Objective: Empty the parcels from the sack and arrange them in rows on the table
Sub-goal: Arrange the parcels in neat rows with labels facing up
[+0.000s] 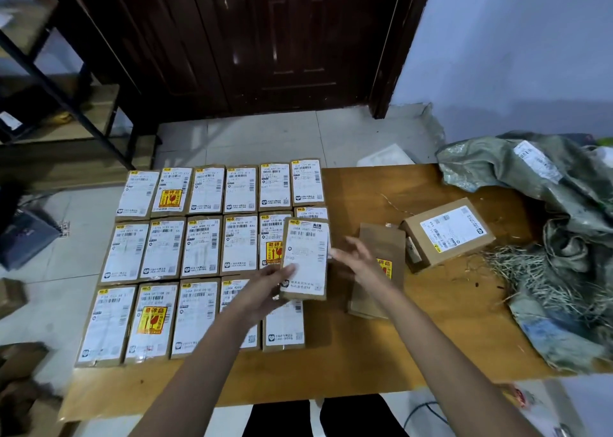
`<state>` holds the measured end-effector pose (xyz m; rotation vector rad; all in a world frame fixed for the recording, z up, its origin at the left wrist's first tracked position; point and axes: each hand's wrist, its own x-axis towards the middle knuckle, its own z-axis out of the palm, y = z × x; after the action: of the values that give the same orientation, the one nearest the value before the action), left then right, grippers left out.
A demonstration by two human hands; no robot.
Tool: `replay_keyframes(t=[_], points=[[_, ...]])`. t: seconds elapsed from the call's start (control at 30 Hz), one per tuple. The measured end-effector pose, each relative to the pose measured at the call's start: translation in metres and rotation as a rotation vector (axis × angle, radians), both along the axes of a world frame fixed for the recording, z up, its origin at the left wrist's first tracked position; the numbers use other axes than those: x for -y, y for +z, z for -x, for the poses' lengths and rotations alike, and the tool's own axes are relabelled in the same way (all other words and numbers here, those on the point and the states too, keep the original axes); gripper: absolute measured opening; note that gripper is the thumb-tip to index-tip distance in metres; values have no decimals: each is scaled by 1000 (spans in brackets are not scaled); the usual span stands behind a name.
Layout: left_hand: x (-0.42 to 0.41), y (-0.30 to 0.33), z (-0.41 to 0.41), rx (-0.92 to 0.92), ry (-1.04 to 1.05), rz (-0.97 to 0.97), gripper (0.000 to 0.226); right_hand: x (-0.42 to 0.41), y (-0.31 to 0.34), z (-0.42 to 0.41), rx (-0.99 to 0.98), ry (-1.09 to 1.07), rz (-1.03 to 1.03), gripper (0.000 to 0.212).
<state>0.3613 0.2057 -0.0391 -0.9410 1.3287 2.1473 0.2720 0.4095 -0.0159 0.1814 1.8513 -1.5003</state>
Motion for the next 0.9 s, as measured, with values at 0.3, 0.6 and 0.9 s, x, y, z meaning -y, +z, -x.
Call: replay_keyframes(t=[0.3,0.6,0.9], points=[[-46,-8,-25,-52,128,153,67,10,-23,-49,45,-261,108,41],[-42,-15,-38,-24,14,427,45,-24,-38,-62,23,-286,-45,58],[-53,-21,-39,-90,-35,585,29,-47,-47,-93,97,-280,-46,54]])
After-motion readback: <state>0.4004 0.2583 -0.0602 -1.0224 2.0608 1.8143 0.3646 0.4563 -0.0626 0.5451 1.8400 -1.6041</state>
